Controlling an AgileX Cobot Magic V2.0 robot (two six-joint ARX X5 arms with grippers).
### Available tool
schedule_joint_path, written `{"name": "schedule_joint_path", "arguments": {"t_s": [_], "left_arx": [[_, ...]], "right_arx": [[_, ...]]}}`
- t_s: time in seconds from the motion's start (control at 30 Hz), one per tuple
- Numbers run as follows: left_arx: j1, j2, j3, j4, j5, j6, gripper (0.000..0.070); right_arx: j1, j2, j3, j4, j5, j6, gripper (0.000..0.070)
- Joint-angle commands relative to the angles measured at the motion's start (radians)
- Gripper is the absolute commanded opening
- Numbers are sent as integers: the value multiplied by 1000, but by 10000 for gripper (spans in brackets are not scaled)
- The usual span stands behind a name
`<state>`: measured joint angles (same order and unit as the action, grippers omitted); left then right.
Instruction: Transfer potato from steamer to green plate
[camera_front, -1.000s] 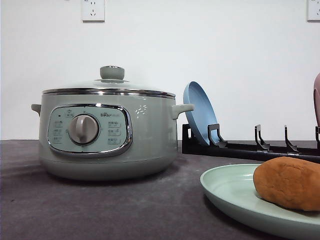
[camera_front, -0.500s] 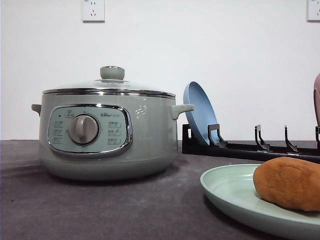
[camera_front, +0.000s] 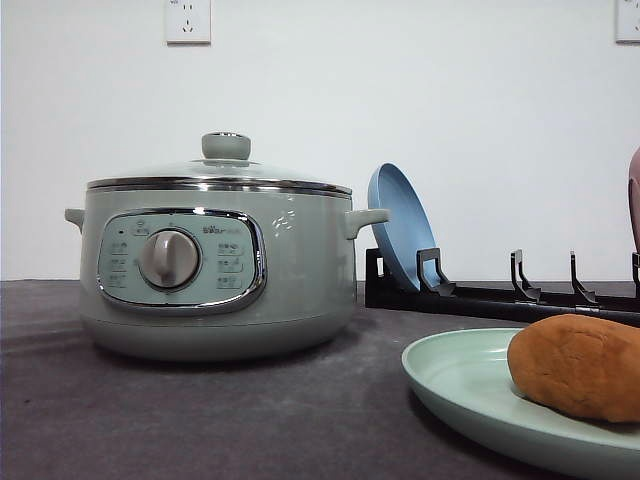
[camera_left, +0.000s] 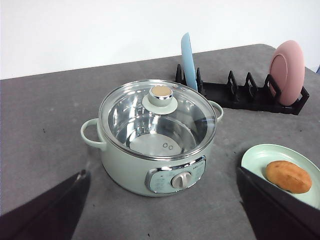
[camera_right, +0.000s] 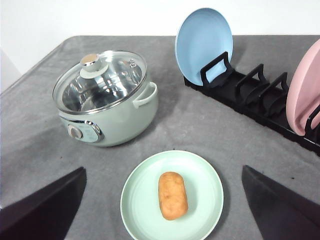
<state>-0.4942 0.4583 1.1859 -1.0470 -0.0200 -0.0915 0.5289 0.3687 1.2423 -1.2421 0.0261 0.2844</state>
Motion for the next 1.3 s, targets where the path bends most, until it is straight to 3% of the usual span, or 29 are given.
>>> {"name": "schedule_joint_path", "arguments": {"t_s": [0.0,0.23,0.27,0.3,0.33,0.37,0.4,0.47,1.13,1.27], "left_arx": [[-6,3,10,17,3,-5,605],[-6,5,10,27,2,-4,588],[-6,5,10,28,2,-4,540],[-6,5,10,25,2,-4,417],[-6,5,10,21,2,-3,158],[-6,5,10,16,2,1,24],[-6,5,10,15,2,2,25],[-6,5,9,16,2,-1,0],[-6,3,3,29,2,-3,0],[56,-8,-30,51,2,-3,0]], "right_arx": [[5,1,16,15,1,-11,630],[5,1,16,14,1,-11,628],[5,1,16,13,1,-11,602],[5,1,16,11,1,-11,515],[5,1,16,7,0,-11,316],[5,1,16,4,1,-13,118],[5,1,16,3,0,-16,10],[5,1,16,7,1,-20,14],[5,1,16,9,1,-11,14],[5,1,16,9,1,-11,14]]}}
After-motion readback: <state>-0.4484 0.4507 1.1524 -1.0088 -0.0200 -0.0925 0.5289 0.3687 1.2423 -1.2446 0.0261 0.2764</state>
